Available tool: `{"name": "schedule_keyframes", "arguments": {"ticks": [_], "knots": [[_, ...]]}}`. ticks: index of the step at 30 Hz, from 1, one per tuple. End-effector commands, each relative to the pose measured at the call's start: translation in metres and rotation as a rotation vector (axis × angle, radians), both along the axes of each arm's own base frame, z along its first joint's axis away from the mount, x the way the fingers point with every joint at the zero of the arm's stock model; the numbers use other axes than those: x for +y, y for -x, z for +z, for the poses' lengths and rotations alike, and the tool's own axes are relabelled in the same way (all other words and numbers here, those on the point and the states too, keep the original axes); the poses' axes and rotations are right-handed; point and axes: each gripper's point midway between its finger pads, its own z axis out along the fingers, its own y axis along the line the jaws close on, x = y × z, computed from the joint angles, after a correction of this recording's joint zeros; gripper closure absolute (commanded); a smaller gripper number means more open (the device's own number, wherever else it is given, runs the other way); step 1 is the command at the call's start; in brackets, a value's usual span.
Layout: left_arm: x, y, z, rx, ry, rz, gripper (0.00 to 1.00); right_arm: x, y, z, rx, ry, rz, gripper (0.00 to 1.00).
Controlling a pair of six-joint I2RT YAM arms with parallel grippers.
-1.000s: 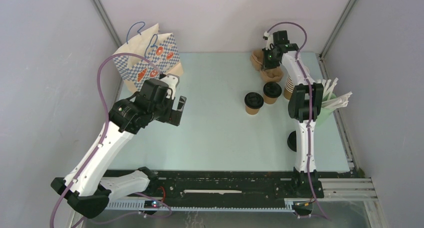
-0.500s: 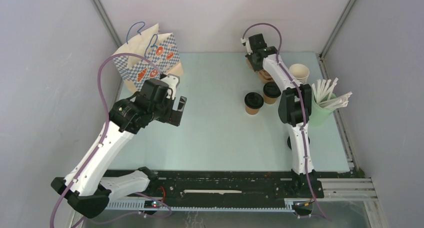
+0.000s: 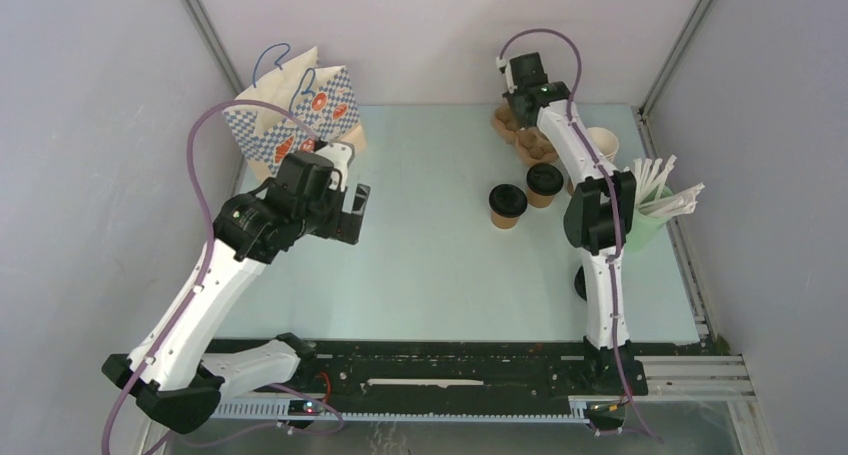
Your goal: Pack the takeout coffee
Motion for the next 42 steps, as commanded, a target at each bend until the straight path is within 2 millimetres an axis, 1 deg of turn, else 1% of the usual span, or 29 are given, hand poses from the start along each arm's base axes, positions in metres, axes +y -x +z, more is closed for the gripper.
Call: {"name": "schedule_keyframes", "arguments": {"ticks": [1, 3, 4, 6, 7, 8, 9, 11, 12, 14, 15, 16, 18, 19, 20, 22, 24, 26, 28, 31, 34, 37, 38, 40, 41, 42], "knots": [[-0.005, -0.024, 0.051, -0.128, 0.138, 0.091, 0.00, 0.028, 0.014, 0.124, -0.216, -0.315, -0.030, 1.00], [-0.006, -0.037, 0.075, -0.163, 0.210, 0.132, 0.00, 0.050, 0.029, 0.152, -0.222, -0.502, -0.005, 1.00], [-0.005, -0.045, 0.089, -0.186, 0.246, 0.165, 0.00, 0.070, 0.041, 0.168, -0.200, -0.629, 0.050, 1.00], [0.004, -0.065, 0.119, -0.241, 0.297, 0.243, 0.00, 0.096, 0.069, 0.196, -0.154, -0.833, 0.110, 1.00], [0.014, -0.075, 0.135, -0.281, 0.310, 0.309, 0.00, 0.111, 0.085, 0.212, -0.126, -0.938, 0.161, 1.00], [0.027, -0.085, 0.148, -0.312, 0.322, 0.389, 0.00, 0.124, 0.104, 0.216, -0.068, -1.029, 0.182, 1.00], [0.040, -0.094, 0.159, -0.338, 0.336, 0.461, 0.00, 0.136, 0.126, 0.225, -0.020, -1.107, 0.220, 1.00], [0.065, -0.115, 0.176, -0.388, 0.357, 0.577, 0.00, 0.155, 0.170, 0.241, 0.049, -1.193, 0.301, 1.00], [0.077, -0.125, 0.183, -0.415, 0.365, 0.626, 0.00, 0.162, 0.192, 0.246, 0.078, -1.217, 0.347, 1.00], [0.092, -0.150, 0.194, -0.451, 0.389, 0.647, 0.00, 0.170, 0.231, 0.251, 0.140, -1.254, 0.418, 1.00], [0.101, -0.161, 0.196, -0.463, 0.389, 0.656, 0.00, 0.170, 0.245, 0.249, 0.176, -1.271, 0.431, 1.00], [0.110, -0.172, 0.196, -0.467, 0.392, 0.669, 0.00, 0.167, 0.262, 0.252, 0.187, -1.284, 0.448, 1.00], [0.123, -0.198, 0.192, -0.468, 0.409, 0.638, 0.00, 0.161, 0.279, 0.246, 0.192, -1.273, 0.451, 1.00], [0.129, -0.211, 0.189, -0.468, 0.417, 0.609, 0.00, 0.158, 0.285, 0.244, 0.189, -1.263, 0.451, 1.00], [0.123, -0.228, 0.179, -0.444, 0.429, 0.553, 0.00, 0.156, 0.290, 0.243, 0.184, -1.252, 0.457, 1.00], [0.112, -0.252, 0.165, -0.421, 0.439, 0.452, 0.00, 0.158, 0.299, 0.246, 0.172, -1.237, 0.489, 1.00], [0.111, -0.274, 0.145, -0.396, 0.421, 0.420, 0.00, 0.162, 0.307, 0.250, 0.165, -1.227, 0.527, 1.00], [0.112, -0.288, 0.122, -0.362, 0.406, 0.418, 0.01, 0.166, 0.312, 0.253, 0.168, -1.231, 0.550, 1.00], [0.115, -0.296, 0.102, -0.325, 0.399, 0.435, 0.02, 0.165, 0.311, 0.253, 0.163, -1.234, 0.553, 1.00], [0.112, -0.304, 0.081, -0.294, 0.416, 0.434, 0.11, 0.162, 0.307, 0.252, 0.158, -1.236, 0.539, 1.00], [0.107, -0.306, 0.066, -0.249, 0.450, 0.438, 0.24, 0.159, 0.302, 0.249, 0.163, -1.245, 0.521, 1.00], [0.094, -0.302, 0.055, -0.210, 0.522, 0.430, 0.43, 0.159, 0.299, 0.249, 0.166, -1.256, 0.516, 1.00], [0.089, -0.299, 0.053, -0.199, 0.554, 0.422, 0.49, 0.159, 0.298, 0.249, 0.165, -1.257, 0.516, 1.00], [0.077, -0.291, 0.052, -0.181, 0.617, 0.409, 0.67, 0.160, 0.298, 0.251, 0.165, -1.261, 0.518, 1.00], [0.075, -0.284, 0.054, -0.179, 0.644, 0.424, 0.74, 0.160, 0.298, 0.252, 0.163, -1.263, 0.520, 1.00], [0.072, -0.279, 0.059, -0.190, 0.675, 0.436, 0.83, 0.161, 0.299, 0.253, 0.161, -1.265, 0.523, 1.00]]}}
